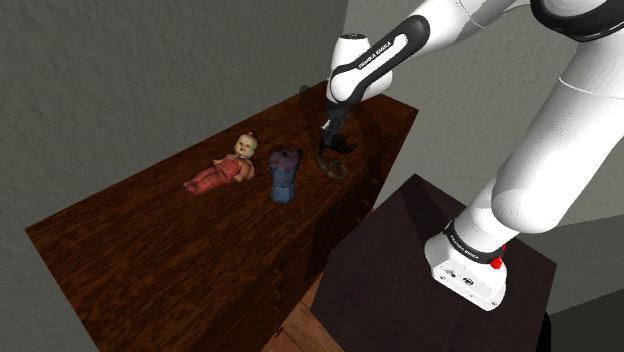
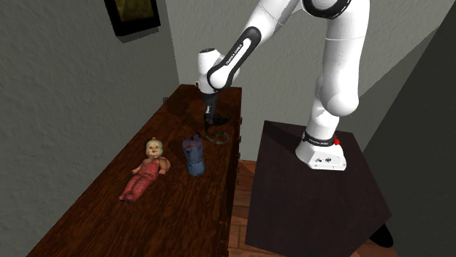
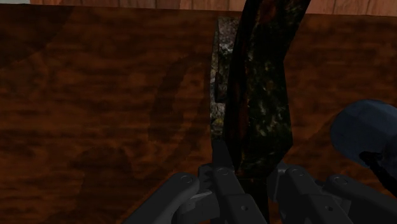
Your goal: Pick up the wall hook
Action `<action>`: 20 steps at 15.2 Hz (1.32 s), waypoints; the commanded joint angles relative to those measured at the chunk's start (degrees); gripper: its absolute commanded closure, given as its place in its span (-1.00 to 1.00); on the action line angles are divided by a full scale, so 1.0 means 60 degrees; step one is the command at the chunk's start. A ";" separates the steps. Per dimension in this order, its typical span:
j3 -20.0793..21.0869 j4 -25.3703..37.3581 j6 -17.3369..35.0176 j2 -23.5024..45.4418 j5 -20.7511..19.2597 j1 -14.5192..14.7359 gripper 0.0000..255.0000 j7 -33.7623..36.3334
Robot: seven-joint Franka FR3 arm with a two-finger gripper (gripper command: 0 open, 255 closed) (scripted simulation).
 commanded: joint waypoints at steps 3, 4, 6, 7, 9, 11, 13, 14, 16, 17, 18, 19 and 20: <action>0.0002 -0.0002 -0.0011 -0.0006 -0.0002 0.0004 1.00 0.0008; -0.0003 0.0015 -0.0135 -0.0113 -0.0018 0.0006 1.00 0.0020; -0.0011 0.0059 -0.0383 -0.0318 -0.0049 0.0011 1.00 0.0042; -0.0014 0.0084 -0.0508 -0.0419 -0.0064 0.0013 1.00 0.0053; -0.0019 0.0140 -0.0759 -0.0615 -0.0093 0.0016 1.00 0.0073; -0.0023 0.0204 -0.1011 -0.0803 -0.0119 0.0019 1.00 0.0092; -0.0026 0.0277 -0.1265 -0.0985 -0.0143 0.0020 1.00 0.0110; -0.0027 0.0317 -0.1392 -0.1073 -0.0154 0.0021 1.00 0.0118; -0.0027 0.0402 -0.1647 -0.1242 -0.0175 0.0022 1.00 0.0134; -0.0028 0.0448 -0.1775 -0.1325 -0.0185 0.0022 1.00 0.0141; -0.0028 0.0496 -0.1902 -0.1405 -0.0195 0.0022 1.00 0.0148; -0.0027 0.0502 -0.1922 -0.1418 -0.0196 0.0022 1.00 0.0150; -0.0027 0.0503 -0.1922 -0.1417 -0.0196 0.0022 1.00 0.0149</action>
